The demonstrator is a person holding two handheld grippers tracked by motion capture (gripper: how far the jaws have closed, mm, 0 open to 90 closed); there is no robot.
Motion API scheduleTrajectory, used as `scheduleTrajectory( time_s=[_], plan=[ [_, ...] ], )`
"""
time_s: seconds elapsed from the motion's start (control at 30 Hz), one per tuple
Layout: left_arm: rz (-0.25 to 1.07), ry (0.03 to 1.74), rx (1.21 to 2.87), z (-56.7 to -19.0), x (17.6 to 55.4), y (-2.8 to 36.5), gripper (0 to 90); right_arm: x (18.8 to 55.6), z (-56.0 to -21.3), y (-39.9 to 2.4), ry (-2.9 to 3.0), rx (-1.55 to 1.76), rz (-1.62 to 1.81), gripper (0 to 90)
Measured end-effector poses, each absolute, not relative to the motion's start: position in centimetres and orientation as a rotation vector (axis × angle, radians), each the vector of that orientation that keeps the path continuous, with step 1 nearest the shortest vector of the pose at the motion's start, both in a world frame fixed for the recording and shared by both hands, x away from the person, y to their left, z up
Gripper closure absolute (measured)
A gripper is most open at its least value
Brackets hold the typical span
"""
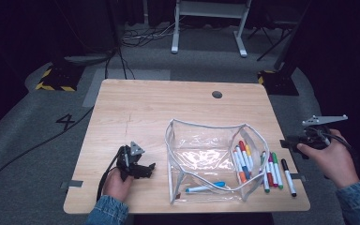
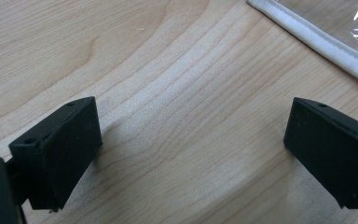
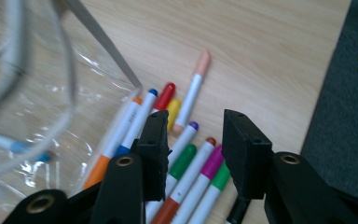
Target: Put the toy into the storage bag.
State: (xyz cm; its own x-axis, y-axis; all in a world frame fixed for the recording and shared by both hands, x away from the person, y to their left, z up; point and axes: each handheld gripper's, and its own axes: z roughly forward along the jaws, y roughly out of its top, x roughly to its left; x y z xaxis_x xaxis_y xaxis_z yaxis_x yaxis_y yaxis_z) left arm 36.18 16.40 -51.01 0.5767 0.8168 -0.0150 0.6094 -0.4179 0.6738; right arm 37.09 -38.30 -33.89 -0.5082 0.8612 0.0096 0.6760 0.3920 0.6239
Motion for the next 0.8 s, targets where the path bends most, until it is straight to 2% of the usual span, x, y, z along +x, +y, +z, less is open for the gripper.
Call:
scheduleTrajectory(
  time_s=[0.13, 0.37, 0.8],
  plan=[
    [0.420, 1.153, 2.173, -51.0, 36.3, 16.4, 0.3, 37.0, -36.4, -40.0, 2.319, 1.424, 0.771, 62.2],
    [0.418, 1.152, 2.171, -51.1, 36.2, 16.4, 0.0, 35.6, -41.5, -42.3, 2.329, 1.569, 0.661, 63.0],
    [0.418, 1.152, 2.171, -51.1, 36.2, 16.4, 0.0, 34.9, -46.4, -43.3, 2.342, 1.702, 0.540, 69.1]
  ],
)
